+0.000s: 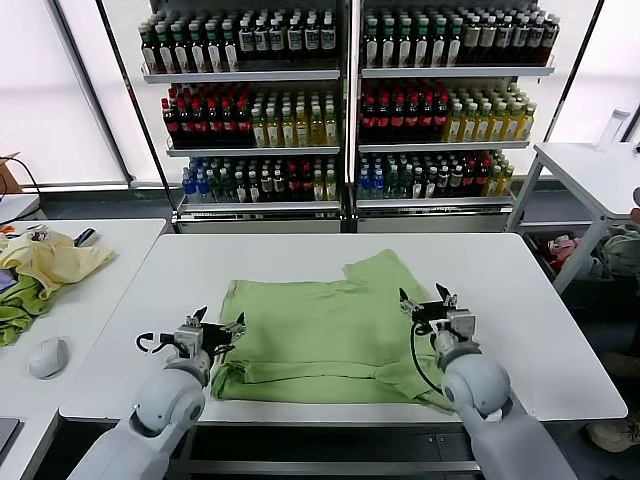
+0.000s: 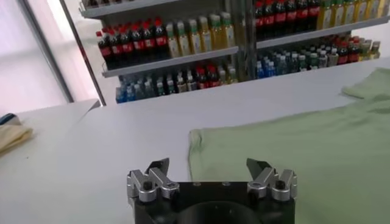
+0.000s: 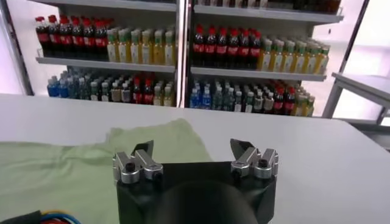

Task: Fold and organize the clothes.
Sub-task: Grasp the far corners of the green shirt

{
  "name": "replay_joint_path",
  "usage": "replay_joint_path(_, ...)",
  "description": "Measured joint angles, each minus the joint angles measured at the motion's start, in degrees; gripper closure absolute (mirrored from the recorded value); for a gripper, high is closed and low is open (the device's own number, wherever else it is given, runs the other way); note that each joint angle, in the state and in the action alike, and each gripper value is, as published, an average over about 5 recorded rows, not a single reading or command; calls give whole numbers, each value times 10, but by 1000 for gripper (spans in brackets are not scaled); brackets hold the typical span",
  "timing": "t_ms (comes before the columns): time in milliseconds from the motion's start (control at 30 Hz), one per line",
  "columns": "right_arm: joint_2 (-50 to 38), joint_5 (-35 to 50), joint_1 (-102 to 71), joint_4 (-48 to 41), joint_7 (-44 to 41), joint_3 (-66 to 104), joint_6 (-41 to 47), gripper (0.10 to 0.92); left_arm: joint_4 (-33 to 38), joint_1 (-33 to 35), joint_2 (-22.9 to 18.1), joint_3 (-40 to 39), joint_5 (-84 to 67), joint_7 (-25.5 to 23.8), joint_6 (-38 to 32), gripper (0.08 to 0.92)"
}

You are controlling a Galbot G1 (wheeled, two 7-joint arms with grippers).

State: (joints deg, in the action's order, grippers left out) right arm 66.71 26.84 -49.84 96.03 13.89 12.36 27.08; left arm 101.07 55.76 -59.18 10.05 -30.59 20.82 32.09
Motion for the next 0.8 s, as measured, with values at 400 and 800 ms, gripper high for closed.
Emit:
replay_joint_path(400, 36, 12, 118, -155, -7, -37, 0, 203, -127, -109, -32, -43, -14, -4, -8, 177)
replay_joint_path(800, 84, 9, 207, -291, -13, -41, -1, 203, -231, -193, -68, -73, -20, -7, -15, 177)
